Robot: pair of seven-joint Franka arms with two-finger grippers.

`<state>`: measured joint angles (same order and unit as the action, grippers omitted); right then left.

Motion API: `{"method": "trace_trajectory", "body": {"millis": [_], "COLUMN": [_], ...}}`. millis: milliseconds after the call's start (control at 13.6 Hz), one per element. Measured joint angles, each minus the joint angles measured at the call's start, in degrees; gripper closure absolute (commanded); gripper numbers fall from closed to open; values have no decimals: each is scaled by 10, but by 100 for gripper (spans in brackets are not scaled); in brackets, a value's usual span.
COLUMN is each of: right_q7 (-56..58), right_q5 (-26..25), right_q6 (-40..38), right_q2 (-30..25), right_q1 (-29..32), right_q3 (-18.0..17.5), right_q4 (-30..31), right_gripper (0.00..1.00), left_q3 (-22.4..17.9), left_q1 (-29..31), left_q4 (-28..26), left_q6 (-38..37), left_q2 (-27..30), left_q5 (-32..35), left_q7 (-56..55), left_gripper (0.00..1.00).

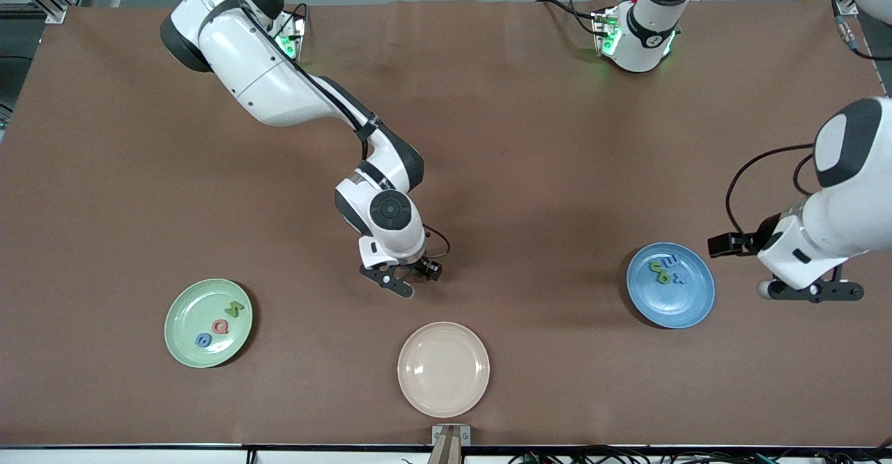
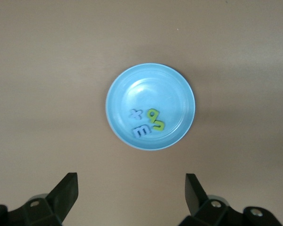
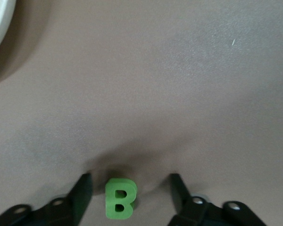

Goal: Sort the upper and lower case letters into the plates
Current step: 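Retract the left arm to rest while the right gripper grasps green B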

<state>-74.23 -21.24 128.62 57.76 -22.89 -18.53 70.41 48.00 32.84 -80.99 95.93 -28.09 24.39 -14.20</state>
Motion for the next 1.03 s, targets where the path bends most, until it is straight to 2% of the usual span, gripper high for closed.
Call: {"method": "trace_trajectory", "body": {"millis": [147,221,369,442,516,737,885,1032], "right_q7": [0,0,0,0,7,124,233,349], "right_q5": [0,0,1,0,0,0,-1,-1], "right_q6": [0,-1,-2,-5,-20,-94,-122,-139], "right_q2": [0,0,0,0,-1,-10,-24,-38], "right_q1": [0,0,-1,0,2,45,97,147], "right_q3": [0,0,0,1,3,12,12,14], "right_q4": [-5,-6,-8,-9,-13,-38,-48,-50], "right_gripper": [91,97,99,99,99,99,99,99], "left_q3": [0,0,-10,-40,-88,-233,-283,-304], "left_q1": [0,1,-3,-19,-49,-155,-214,-245], "left_q4": [2,7,19,22,25,27,23,11], "left_q6": [-22,-36,-53,-54,-54,-70,-93,-107], "left_q2": [38,49,63,74,89,146,180,203], "left_q5": [-1,-6,-53,-86,-120,-182,-186,-187], "left_q7": [0,0,1,1,1,10,10,10], "left_gripper": [0,0,0,0,0,0,0,0]}}
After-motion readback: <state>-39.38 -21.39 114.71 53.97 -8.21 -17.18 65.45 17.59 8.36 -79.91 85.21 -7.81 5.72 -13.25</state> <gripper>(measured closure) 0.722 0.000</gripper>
